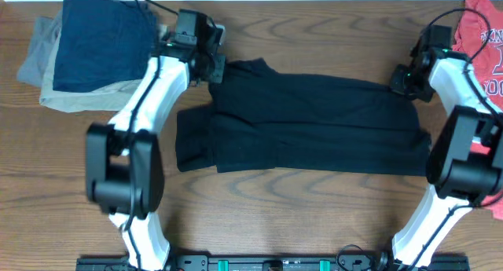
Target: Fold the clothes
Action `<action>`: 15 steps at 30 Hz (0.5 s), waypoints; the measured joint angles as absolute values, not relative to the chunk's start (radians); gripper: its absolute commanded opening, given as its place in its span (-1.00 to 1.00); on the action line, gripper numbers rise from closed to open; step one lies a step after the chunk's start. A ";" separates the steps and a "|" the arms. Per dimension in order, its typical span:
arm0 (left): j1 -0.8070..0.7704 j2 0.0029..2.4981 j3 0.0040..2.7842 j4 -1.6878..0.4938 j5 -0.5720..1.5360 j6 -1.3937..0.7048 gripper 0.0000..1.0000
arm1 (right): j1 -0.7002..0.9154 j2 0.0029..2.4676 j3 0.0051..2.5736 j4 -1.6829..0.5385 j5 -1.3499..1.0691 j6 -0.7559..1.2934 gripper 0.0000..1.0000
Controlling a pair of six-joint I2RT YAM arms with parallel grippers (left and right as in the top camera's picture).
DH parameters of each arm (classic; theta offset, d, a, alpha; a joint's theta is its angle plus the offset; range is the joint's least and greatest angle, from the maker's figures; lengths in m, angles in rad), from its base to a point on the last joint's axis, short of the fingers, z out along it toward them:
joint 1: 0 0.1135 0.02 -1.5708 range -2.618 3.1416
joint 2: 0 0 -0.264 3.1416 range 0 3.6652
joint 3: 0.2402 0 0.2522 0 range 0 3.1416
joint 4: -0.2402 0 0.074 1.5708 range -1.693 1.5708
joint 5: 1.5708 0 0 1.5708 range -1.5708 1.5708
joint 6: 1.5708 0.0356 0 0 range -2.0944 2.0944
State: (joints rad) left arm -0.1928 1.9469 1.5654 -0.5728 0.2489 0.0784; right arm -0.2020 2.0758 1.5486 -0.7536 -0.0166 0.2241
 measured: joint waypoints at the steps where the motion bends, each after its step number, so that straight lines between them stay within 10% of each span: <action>1: -0.193 1.922 1.565 -0.588 0.250 0.079 -0.88 | -0.202 2.057 1.548 -0.765 -0.020 0.225 -0.98; 15: -0.194 1.810 1.563 -1.019 0.260 0.075 -0.88 | -0.265 1.956 1.547 -1.013 -0.043 0.294 -0.98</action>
State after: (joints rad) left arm -0.1940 1.8103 1.5627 -1.0191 0.2596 0.0750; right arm -0.2649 1.9560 1.5471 -1.0130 -0.0433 0.2935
